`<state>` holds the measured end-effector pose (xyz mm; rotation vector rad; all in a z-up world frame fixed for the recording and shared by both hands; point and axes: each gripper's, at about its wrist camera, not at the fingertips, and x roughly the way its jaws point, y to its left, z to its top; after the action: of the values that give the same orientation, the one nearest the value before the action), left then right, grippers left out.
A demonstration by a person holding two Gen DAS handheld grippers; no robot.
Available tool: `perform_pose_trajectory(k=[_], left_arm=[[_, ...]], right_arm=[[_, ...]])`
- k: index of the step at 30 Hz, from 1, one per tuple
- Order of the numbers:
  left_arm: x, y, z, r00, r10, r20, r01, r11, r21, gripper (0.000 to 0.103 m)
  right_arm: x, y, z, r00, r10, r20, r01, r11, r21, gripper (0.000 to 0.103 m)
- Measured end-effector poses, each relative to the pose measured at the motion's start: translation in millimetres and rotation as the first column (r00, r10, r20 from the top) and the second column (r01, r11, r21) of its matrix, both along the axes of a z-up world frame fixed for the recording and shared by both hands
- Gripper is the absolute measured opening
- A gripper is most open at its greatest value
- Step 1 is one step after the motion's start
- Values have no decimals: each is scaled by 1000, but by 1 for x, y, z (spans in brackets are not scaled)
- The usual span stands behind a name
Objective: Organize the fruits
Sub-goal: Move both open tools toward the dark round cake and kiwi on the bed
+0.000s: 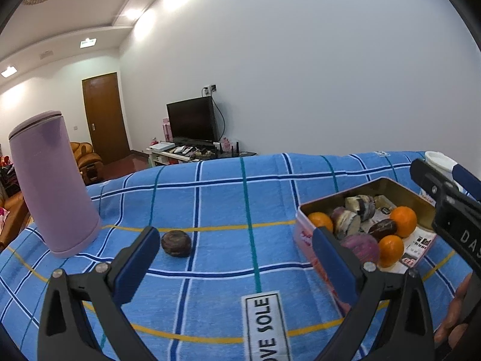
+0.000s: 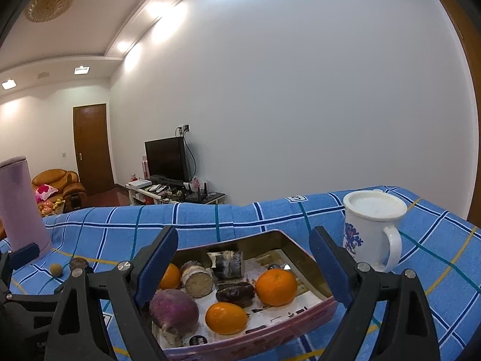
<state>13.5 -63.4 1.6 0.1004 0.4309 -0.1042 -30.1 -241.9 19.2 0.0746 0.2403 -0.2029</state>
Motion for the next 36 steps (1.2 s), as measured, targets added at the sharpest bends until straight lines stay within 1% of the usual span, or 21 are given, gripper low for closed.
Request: perform_pose_trajectory(k=[9, 19, 25, 31, 36], left_arm=[[3, 21, -1, 1000, 14, -12, -14, 1000, 7, 103], [10, 47, -2, 999, 50, -7, -50, 998, 39, 103], [17, 68, -2, 997, 81, -9, -81, 996, 40, 103], [24, 89, -4, 994, 107, -13, -106, 994, 35, 103], [33, 114, -6, 989, 141, -33, -141, 990, 23, 103]], right_arm=[[4, 29, -3, 999, 23, -42, -24, 999, -32, 90], [18, 65, -5, 996, 63, -67, -64, 998, -16, 90], [27, 93, -7, 992, 98, -74, -100, 995, -26, 90], [37, 114, -7, 989, 128, -80, -129, 991, -15, 90], [44, 132, -8, 985, 151, -86, -153, 988, -17, 90]])
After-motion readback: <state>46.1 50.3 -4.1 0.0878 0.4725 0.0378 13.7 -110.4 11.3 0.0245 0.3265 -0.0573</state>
